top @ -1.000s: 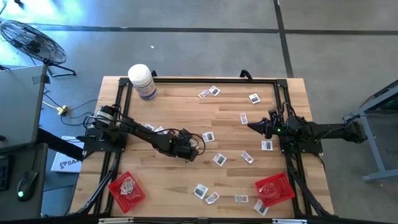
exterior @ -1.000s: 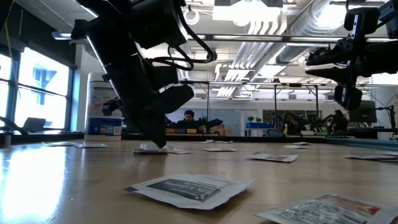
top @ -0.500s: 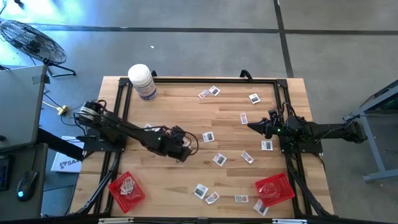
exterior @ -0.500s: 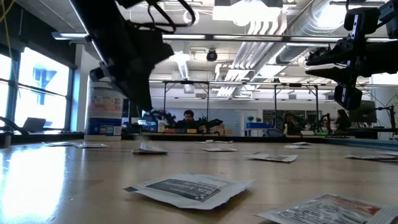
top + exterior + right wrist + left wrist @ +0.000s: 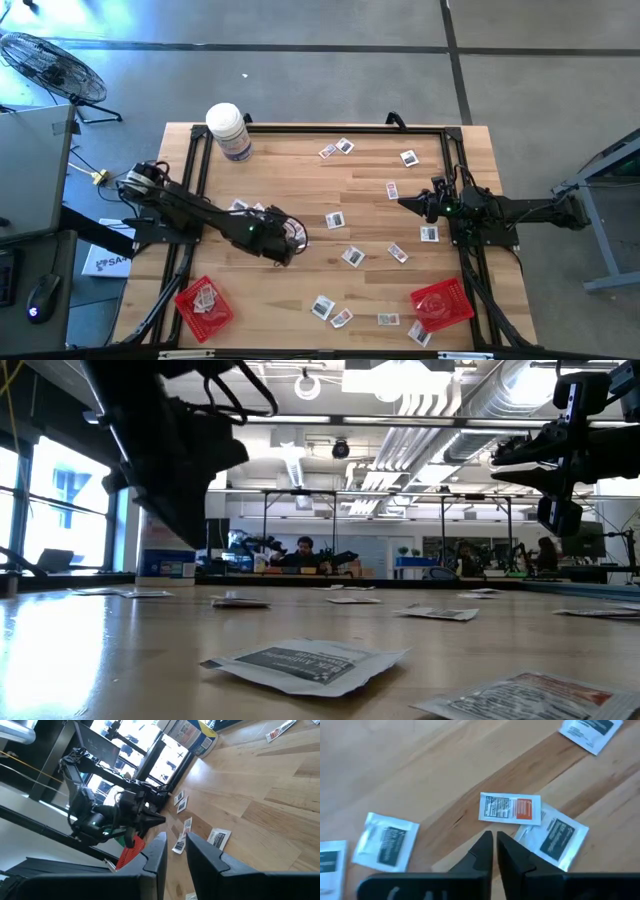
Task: Pick & Place First Aid Supplies
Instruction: Put the ointment pack into the left red bin
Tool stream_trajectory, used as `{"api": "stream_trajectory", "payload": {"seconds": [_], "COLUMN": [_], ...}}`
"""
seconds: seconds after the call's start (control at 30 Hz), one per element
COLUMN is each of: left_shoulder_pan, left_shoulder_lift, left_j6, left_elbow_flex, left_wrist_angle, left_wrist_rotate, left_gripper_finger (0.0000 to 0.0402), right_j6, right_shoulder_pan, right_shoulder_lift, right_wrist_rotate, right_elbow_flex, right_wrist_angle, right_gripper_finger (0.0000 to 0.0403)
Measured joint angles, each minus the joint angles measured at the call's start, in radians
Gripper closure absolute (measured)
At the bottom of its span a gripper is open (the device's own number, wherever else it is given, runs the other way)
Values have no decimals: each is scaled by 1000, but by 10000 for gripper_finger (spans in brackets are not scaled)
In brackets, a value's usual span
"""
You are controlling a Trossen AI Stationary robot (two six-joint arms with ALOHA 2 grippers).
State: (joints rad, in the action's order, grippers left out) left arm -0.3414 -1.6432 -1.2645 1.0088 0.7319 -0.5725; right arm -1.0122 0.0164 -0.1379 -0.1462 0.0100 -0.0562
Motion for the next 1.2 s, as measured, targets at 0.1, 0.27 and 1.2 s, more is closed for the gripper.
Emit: {"api": "stream_trajectory", "payload": {"seconds": [0.1,0.27,1.2], "left_shoulder_pan": [29,72,59], "left_shoulder_lift": [0,0,-128], "left_j6": [-20,-48,-49], "left_elbow_flex": [-66,-166,-249], "left_wrist_angle": [-91,-279,-571], "left_wrist_rotate": [24,31,-59], "left_gripper_finger": [347,284,320], "right_j6": [0,0,0], "right_shoulder_pan": [0,0,0], "right_shoulder_lift": [0,0,0], "right_wrist_rotate": [0,0,0], "right_elbow_flex": [0,0,0], "right_wrist_angle": [0,0,1], "right_gripper_finger": [339,339,339]}}
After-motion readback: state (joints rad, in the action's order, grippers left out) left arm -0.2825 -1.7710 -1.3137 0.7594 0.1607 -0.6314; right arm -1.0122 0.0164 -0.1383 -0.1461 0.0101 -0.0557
